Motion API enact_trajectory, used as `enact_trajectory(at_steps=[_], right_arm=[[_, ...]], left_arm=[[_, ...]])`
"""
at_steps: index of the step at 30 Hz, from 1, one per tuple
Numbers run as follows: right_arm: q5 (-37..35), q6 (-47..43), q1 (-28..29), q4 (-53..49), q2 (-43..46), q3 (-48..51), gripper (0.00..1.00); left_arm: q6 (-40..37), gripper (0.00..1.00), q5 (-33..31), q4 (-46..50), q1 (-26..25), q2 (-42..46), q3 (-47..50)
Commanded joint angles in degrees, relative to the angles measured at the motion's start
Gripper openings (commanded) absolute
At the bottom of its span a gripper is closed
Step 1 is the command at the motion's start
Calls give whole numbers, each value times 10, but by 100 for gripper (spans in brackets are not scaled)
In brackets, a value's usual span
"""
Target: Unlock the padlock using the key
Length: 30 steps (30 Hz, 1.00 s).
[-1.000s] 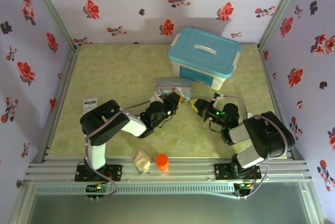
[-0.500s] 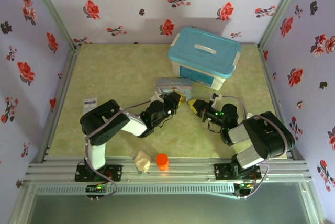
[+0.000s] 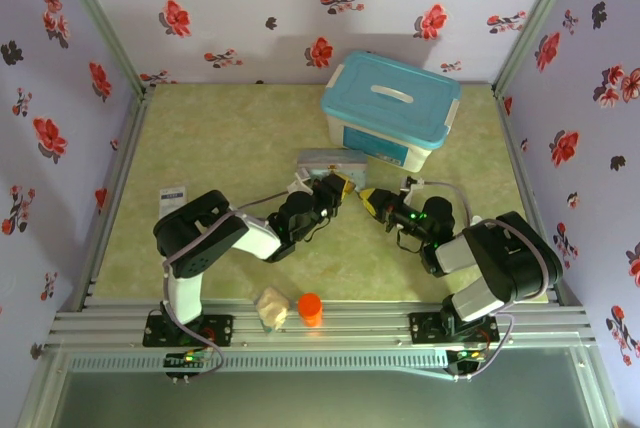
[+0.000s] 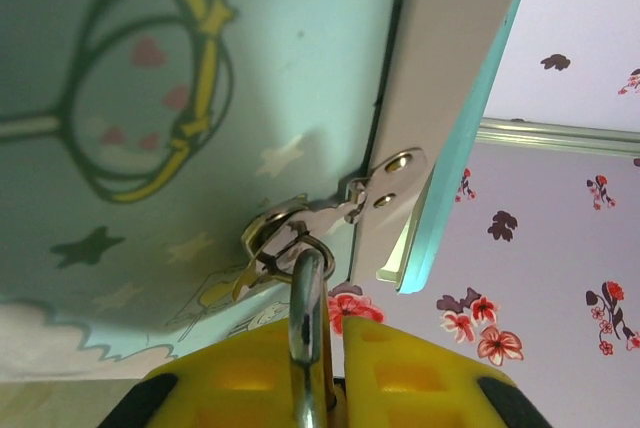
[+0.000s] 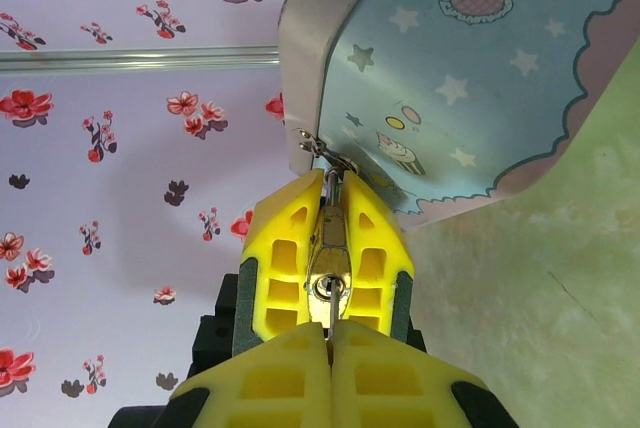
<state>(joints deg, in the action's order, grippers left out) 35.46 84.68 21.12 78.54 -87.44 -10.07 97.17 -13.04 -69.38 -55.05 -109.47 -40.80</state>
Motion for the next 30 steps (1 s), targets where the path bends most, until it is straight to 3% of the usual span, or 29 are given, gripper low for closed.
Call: enact_trajectory(at_steps=[1, 30], right_arm=[[-10, 2, 9, 9, 0, -13, 0], [-13, -3, 11, 8, 0, -7, 0]], left_arm=[[-4, 0, 22, -51, -9, -6, -24], [-7, 0, 20, -51, -7, -18, -14]])
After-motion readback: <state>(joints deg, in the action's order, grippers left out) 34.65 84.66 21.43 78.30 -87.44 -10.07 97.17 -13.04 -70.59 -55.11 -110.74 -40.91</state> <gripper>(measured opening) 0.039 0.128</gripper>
